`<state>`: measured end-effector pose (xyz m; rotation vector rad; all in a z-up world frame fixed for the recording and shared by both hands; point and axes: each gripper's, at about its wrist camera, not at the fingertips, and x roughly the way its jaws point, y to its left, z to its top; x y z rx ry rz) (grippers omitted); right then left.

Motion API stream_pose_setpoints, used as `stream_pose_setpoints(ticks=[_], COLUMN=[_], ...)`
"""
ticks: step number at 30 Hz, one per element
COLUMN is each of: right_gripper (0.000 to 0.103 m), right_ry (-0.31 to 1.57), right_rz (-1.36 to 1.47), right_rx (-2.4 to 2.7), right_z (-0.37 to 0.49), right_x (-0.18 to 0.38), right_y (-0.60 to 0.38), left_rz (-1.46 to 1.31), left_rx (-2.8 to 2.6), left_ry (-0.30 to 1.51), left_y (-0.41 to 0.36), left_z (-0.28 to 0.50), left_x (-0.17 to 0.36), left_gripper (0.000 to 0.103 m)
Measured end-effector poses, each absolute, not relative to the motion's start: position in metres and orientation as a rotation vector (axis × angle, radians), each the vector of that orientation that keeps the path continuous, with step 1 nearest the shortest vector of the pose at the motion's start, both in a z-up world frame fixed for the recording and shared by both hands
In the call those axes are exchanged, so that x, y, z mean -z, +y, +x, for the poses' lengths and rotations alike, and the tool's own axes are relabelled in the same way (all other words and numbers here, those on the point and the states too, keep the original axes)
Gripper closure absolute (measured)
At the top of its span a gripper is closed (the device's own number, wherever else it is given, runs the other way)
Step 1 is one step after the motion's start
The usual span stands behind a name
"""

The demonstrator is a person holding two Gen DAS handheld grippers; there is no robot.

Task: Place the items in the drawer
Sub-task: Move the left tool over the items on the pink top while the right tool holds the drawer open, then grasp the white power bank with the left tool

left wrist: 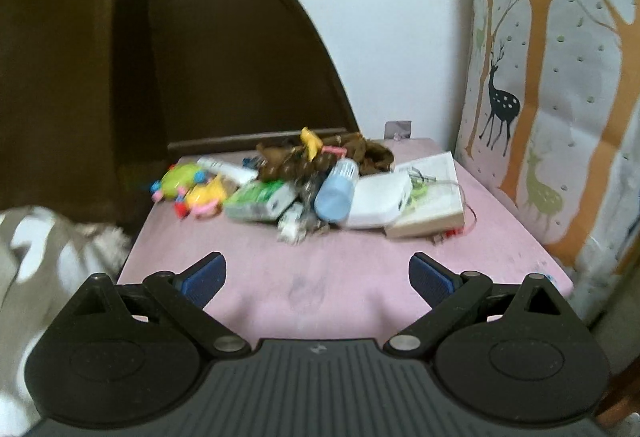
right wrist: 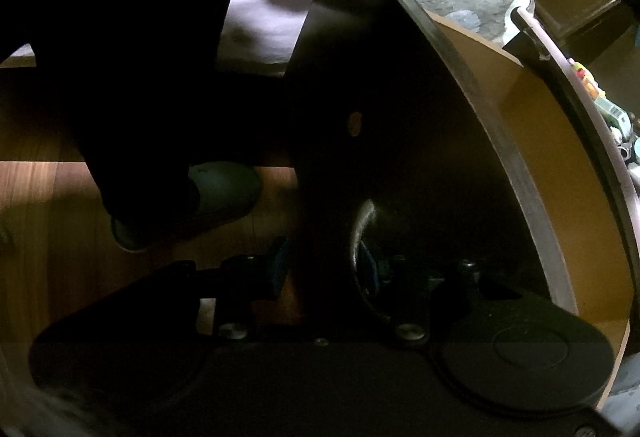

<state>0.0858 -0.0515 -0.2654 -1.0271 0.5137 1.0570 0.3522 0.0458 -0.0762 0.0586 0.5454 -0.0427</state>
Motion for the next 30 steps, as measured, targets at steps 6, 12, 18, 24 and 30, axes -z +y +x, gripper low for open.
stream_pose_setpoints(ticks=[6,12,18,24,30], right_gripper=[0.063,0.063,0.063,0.060,0.060], right_ry=[0.502,0.491,0.482,0.473,0.468], right_rz=[-1.030,-1.035,-1.039,-1.045,-1.049], right_rx=[-1.065,-1.073,-1.078,-1.083,-1.089], right_z=[0.085,0.085,0.084,0.082,0.083], right_x=[0.267,0.267,0.267,0.268,0.268], right_y=[-0.053,-0.054,-0.054,-0.055,-0.056], left_rz=[0.081,0.084,0.080,0.007,-0.003], left_rx=[0.083,0.110,0.150,0.168,0.163], left_ry=[0.562,0.615,0.672,0.747,0.773], left_y=[0.033,0.031,0.032,0.036,0.036], left_z=[0.418,0.474,0.505,0.529,0.525], left_x=[0.081,0.092,0.103,0.108,0.105], left_gripper=[0.020,0.037,0.059,0.064,0.071])
